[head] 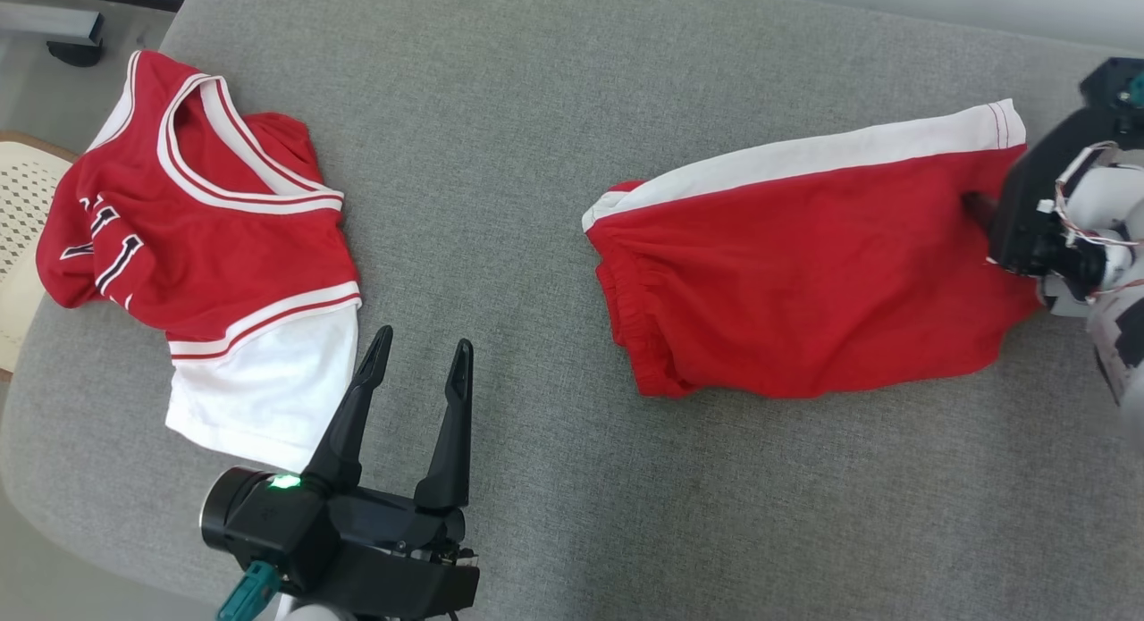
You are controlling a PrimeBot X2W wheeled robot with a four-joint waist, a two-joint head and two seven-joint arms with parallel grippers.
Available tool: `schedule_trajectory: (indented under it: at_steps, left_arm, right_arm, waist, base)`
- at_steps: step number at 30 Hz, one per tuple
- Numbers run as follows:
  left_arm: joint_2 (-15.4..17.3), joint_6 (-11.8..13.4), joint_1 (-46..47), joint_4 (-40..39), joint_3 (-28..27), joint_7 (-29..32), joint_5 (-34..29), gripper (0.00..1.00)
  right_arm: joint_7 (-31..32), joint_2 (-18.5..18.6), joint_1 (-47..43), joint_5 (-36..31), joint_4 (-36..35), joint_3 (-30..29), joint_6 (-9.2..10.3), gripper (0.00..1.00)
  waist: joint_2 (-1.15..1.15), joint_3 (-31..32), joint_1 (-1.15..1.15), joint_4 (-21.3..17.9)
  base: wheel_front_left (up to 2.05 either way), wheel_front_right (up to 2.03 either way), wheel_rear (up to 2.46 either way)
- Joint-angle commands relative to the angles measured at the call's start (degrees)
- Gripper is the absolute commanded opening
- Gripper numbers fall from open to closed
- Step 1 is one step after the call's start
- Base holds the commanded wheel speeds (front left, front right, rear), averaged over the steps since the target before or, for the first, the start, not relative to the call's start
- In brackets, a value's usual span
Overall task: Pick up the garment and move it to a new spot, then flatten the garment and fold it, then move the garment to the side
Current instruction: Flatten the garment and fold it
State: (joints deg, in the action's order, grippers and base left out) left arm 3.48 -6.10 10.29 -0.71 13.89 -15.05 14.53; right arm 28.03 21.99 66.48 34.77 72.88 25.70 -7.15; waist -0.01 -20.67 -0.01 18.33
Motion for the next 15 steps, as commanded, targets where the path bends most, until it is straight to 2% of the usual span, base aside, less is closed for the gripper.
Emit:
schedule_trajectory:
  at_steps: [1,4,5,6,7,8,10,11,13,14,15]
  left_arm:
    - [-0.37,-0.34,-0.60,0.20,-0.26,-0.25,0.02,1.00]
    - [-0.44,-0.58,-0.58,0.45,-0.28,-0.25,0.11,1.00]
    - [-0.49,-0.68,-0.59,0.56,-0.28,-0.25,0.19,1.00]
    - [-0.53,-0.77,-0.63,0.64,-0.34,-0.25,0.25,1.00]
    - [-0.53,-0.77,-0.63,0.64,-0.34,-0.25,0.25,1.00]
    - [-0.55,-0.83,-0.66,0.72,-0.38,-0.25,0.31,1.00]
    - [-0.59,-0.96,-0.74,0.86,-0.39,-0.25,0.41,1.00]
    - [-0.61,-0.86,-0.80,0.95,-0.35,-0.25,0.46,1.00]
    - [-0.60,-0.87,-0.89,1.11,-0.29,-0.25,0.47,1.00]
    - [-0.59,-0.89,-0.91,1.16,-0.26,-0.25,0.45,1.00]
    - [-0.59,-0.97,-0.98,1.35,-0.24,-0.25,0.49,1.00]
  right_arm:
    - [2.75,-4.08,-3.20,0.66,1.05,0.68,-0.64,1.00]
    - [4.67,-5.15,-3.89,0.95,1.02,1.22,-0.65,1.00]
    - [4.94,-5.18,-4.08,1.00,0.95,1.34,-0.65,0.89]
    - [5.00,-5.02,-4.18,0.99,0.90,1.43,-0.65,0.83]
    - [5.00,-5.02,-4.18,0.99,0.90,1.43,-0.65,0.83]
    - [4.84,-4.63,-4.27,0.80,0.92,1.52,-0.65,0.72]
    - [4.20,-3.59,-4.47,0.34,1.04,1.54,-0.64,0.43]
    - [3.99,-3.11,-4.57,0.06,1.13,1.52,-0.62,0.37]
    - [2.73,-1.85,-4.37,-0.54,1.31,1.20,-0.46,0.06]
    - [2.19,-1.32,-4.32,-0.93,1.40,1.06,-0.44,0.00]
    - [1.16,-0.14,-4.19,-1.56,1.61,0.58,-0.25,0.00]
  waist:
    - [0.01,-0.16,0.01,0.14]
    - [0.01,-0.12,0.01,0.24]
    - [0.01,-0.07,0.01,0.28]
    - [0.01,-0.03,0.01,0.32]
    - [0.01,-0.03,0.01,0.32]
    - [0.01,0.01,0.01,0.36]
    - [0.01,0.07,0.01,0.44]
    - [0.01,0.09,0.01,0.45]
    - [0.01,0.10,0.01,0.39]
    - [0.01,0.12,0.01,0.34]
    - [0.01,0.25,0.01,0.12]
  base:
    - [0.00,0.00,0.00]
    - [0.00,0.00,0.00]
    - [0.00,0.00,0.00]
    - [0.00,0.00,0.00]
    - [0.00,0.00,0.00]
    - [0.00,0.00,0.00]
    - [0.00,0.00,0.00]
    - [0.00,0.00,0.00]
    - [0.00,0.00,0.00]
    - [0.00,0.00,0.00]
    - [0.00,0.00,0.00]
